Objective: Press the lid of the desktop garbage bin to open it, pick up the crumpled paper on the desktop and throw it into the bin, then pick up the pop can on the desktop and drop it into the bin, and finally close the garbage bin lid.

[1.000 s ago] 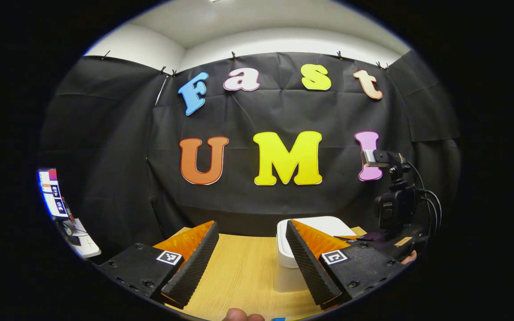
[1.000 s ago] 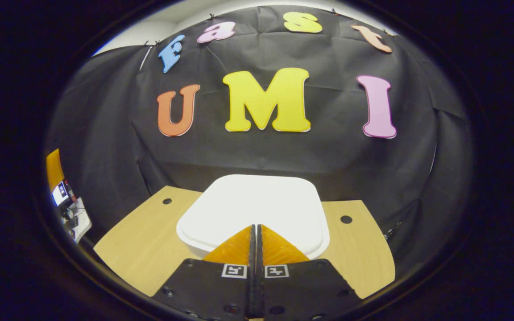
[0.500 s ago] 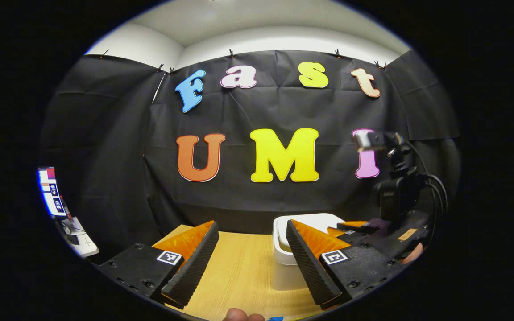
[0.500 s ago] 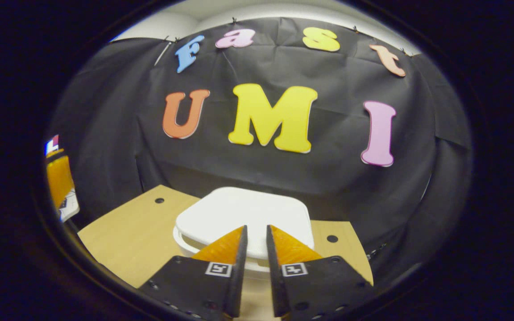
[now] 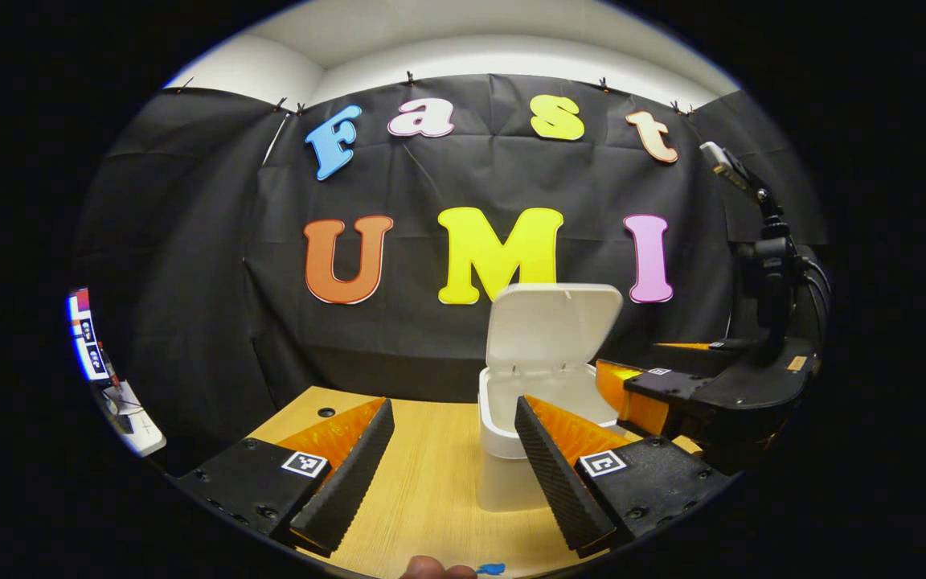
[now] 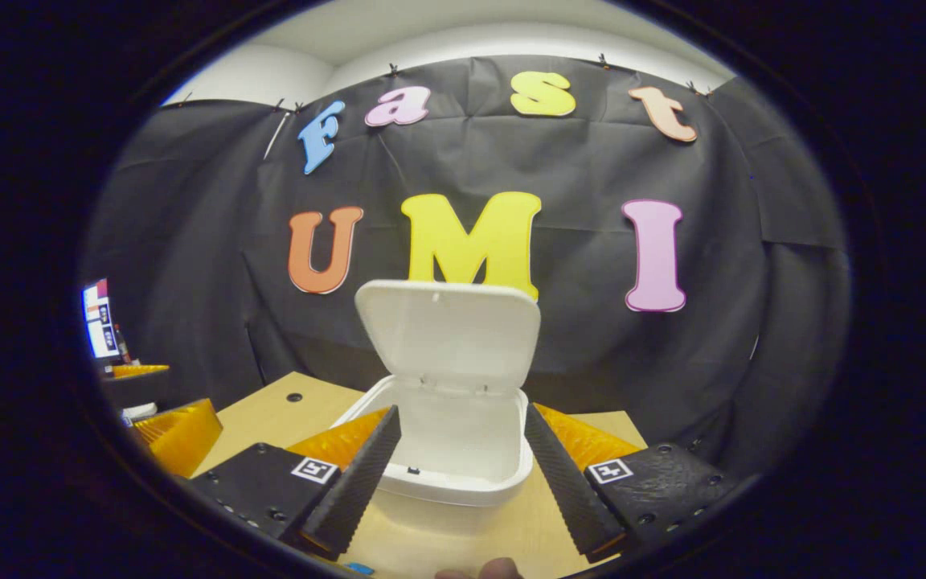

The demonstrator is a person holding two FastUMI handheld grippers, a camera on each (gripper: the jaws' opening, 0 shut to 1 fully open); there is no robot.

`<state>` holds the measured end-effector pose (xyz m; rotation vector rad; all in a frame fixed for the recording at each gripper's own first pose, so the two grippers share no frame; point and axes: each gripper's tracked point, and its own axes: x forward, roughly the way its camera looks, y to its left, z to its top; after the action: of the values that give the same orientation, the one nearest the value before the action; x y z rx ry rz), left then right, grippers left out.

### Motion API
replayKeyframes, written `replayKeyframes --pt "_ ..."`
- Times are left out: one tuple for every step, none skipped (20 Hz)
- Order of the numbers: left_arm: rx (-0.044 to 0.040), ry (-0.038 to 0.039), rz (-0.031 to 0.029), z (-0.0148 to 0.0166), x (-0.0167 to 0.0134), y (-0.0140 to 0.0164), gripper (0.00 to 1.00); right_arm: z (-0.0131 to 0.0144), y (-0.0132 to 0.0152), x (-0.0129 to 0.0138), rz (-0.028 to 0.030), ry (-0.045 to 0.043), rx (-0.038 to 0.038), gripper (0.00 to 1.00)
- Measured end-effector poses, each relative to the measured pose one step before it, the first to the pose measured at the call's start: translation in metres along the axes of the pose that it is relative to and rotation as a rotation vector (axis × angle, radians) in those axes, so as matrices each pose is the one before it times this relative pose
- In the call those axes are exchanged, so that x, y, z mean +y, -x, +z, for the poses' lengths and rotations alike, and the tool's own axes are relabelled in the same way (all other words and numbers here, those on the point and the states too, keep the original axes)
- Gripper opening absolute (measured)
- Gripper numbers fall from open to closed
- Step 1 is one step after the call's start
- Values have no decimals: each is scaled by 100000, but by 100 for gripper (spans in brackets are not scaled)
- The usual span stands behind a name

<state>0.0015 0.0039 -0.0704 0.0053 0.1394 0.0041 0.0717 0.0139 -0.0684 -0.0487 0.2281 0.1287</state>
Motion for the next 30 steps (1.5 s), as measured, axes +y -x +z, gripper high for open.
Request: replayKeyframes --pt "989 302 -909 -412 -192 -19 98 -147 468 -535 -1147 -50 -519 97" --pt "830 737 -1185 -406 -328 33 98 -62 433 -320 -937 -495 -450 97" --pt "847 856 -1208 -424 -226 -4 98 -148 433 -211 -527 -586 -299 97" --pt "1166 428 -737 -577 -211 -238 98 -199 414 -265 -328 -592 255 97" --pt "1216 21 -517 -371 -132 -50 98 -502 432 -300 -519 -333 582 97" --pt "1277 -187 -660 -561 -124 39 98 -376 326 -350 -668 -60 594 97" --pt "1199 -214 -612 -495 -206 36 98 -414 380 -334 -362 -135 609 97" --pt "1477 -283 -752 -602 -104 131 98 -458 379 -310 -523 23 711 97" --pt "1870 -271 -959 -776 -234 47 98 -599 433 -309 -589 -10 858 97" --pt "2133 -363 -923 -935 -234 -16 98 -670 318 -329 -581 10 1147 97" --pt "2665 -176 -1012 -1070 -267 -29 98 -930 348 -403 -363 -158 1301 97" --pt "2695 335 -751 -1100 -142 137 98 -779 240 -286 -334 -314 1422 97" --pt "3084 689 -1241 -1221 -278 3 98 -846 253 -326 -494 -127 1403 97" --pt "3750 515 -703 -1273 -310 -76 98 -742 152 -370 -769 286 1635 98" --pt "4047 203 -511 -1343 -91 -60 98 -889 212 -249 -603 55 1585 97" --pt "4245 129 -134 -1388 -31 -105 98 -700 236 -137 -420 200 1611 98" --pt "3981 364 -233 -1383 -72 -64 98 -825 318 -156 -298 123 1298 97" --pt "3511 731 -619 -1293 -366 -26 98 -674 211 -154 -507 388 1434 97" --pt "3742 1024 -636 -1437 -241 -59 99 -797 83 -160 -393 140 1413 97" --pt "3384 937 -617 -1314 -115 -310 99 -782 185 -32 -223 252 1523 97" --pt "3309 778 -26 -1268 -7 -206 99 -950 140 -64 -298 346 1573 98" --pt "2977 967 -400 -1380 -212 11 99 -938 90 -133 -191 541 1819 97" --pt "2771 709 -199 -1351 -152 -175 99 -868 5 -152 -708 404 1872 97" --pt "2642 421 -87 -1248 -38 -272 99 -799 72 -132 -533 135 1633 97" --pt "2496 375 -33 -1210 -24 -273 99 -951 5 0 -182 -30 1672 98" --pt "2402 372 132 -1204 199 -392 99 -845 31 -68 -220 358 1846 97" --pt "2142 127 135 -1183 91 -333 99 -1024 75 -40 -103 580 2070 97" --pt "2125 -89 952 -1091 239 -313 99 -740 62 -109 -323 875 1929 97" --pt "2523 604 357 -1115 169 -486 100 -708 118 -149 -506 448 1438 97" --pt "2805 751 39 -1192 224 -369 100 -409 119 -169 -510 -5 989 97"
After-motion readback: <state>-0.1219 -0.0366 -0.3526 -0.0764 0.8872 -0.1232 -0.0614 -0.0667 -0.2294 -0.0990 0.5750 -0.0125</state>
